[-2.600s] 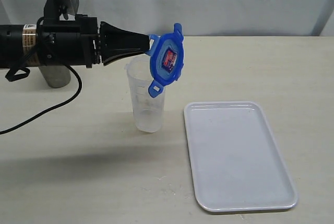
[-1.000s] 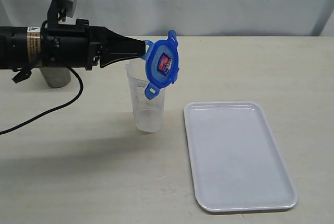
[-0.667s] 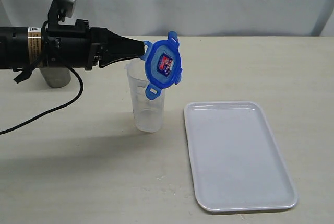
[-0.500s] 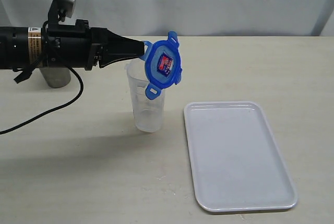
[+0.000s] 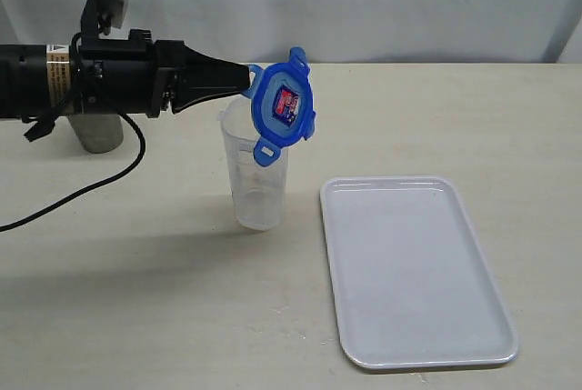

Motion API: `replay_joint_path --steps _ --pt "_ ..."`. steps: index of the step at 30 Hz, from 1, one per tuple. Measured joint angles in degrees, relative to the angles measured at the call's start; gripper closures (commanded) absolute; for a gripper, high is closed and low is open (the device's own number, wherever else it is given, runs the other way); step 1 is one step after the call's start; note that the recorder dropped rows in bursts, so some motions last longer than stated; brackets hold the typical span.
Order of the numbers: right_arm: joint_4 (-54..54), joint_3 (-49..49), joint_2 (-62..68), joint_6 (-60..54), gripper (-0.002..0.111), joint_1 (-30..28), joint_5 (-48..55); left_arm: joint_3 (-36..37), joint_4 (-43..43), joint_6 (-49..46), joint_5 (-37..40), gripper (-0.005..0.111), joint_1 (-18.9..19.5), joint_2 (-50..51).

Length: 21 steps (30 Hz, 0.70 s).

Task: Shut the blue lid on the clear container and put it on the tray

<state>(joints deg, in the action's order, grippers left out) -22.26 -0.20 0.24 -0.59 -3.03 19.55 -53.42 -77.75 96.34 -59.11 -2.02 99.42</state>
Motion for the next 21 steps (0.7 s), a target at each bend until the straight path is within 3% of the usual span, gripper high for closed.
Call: replay_joint_path --steps 7,21 --pt "0.00 0.00 0.00 0.00 0.104 0.00 0.00 0.00 0.00 0.60 -4.44 0.107 4.74 0.00" --pt "0.00 0.00 0.00 0.00 0.104 0.00 0.00 0.00 -1.43 0.81 -5.88 0.107 5.11 0.00"
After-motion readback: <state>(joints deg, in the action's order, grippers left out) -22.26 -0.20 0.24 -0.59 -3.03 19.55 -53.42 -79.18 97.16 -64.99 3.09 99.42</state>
